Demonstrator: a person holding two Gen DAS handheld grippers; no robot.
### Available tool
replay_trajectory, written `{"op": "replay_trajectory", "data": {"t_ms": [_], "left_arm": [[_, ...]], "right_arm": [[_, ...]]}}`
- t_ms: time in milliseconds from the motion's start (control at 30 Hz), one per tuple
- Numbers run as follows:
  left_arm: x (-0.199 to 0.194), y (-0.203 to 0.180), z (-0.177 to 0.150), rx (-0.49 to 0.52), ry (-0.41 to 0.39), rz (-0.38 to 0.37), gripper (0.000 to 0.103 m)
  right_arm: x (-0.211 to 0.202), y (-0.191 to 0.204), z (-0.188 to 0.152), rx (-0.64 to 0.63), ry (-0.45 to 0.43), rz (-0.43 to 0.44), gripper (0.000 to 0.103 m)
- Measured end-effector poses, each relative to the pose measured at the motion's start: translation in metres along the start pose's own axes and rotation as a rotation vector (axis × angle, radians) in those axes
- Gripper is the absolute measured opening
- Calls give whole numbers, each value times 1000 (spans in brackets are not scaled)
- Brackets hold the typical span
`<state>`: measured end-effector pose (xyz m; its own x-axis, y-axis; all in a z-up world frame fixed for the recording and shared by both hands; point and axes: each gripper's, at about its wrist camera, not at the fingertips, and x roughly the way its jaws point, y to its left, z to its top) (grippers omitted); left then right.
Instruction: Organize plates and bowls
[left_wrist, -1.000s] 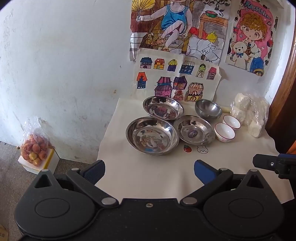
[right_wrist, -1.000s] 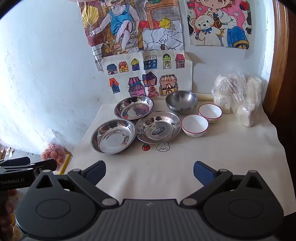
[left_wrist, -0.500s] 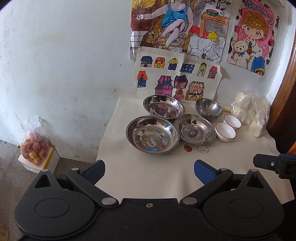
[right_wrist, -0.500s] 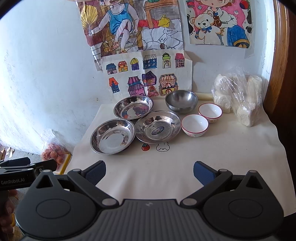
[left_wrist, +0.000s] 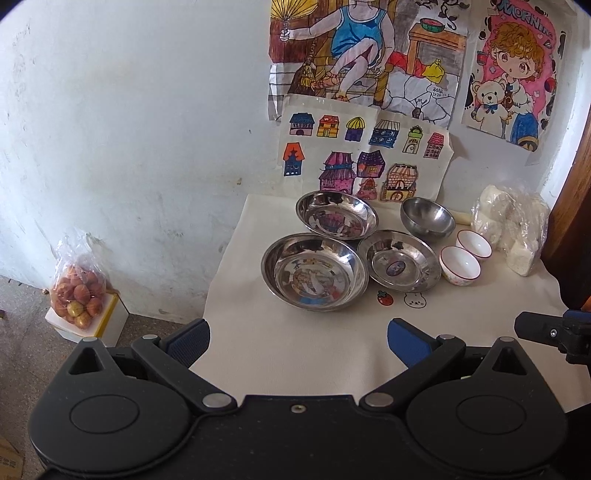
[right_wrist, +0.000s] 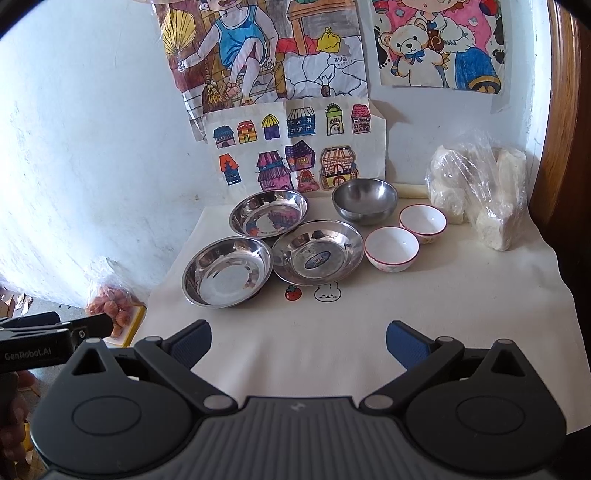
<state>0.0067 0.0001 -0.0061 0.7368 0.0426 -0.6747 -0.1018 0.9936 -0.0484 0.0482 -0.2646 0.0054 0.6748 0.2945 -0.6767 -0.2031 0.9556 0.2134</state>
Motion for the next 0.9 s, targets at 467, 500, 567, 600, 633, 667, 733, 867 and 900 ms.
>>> {"op": "replay_trajectory", "data": {"t_ms": [467,500,567,600,633,667,733,867,900], "left_arm": [[0,2,3,-22,8,6,102],[1,2,3,-21,9,5,102],[1,2,4,-18,9,2,102],[1,1,4,-16,9,0,102],[2,1,5,-15,9,-1,102],[2,0,5,-13,9,-3,102],[2,0,6,-12,9,-4,102],[2,0,5,-13,10,-3,102],[2,-1,6,-12,10,-4,102]], "right_arm": [[0,-2,5,-7,-1,3,103],[0,-3,4,-9,-1,4,103],[0,-3,4,-9,0,3,103],[0,-3,4,-8,1,2,103],[0,-3,5,-7,1,0,103],[0,-3,4,-5,1,-1,103],[-1,-4,4,-1,0,-4,103],[-1,-3,4,2,0,-6,103],[-1,-3,4,2,0,-7,103]]}}
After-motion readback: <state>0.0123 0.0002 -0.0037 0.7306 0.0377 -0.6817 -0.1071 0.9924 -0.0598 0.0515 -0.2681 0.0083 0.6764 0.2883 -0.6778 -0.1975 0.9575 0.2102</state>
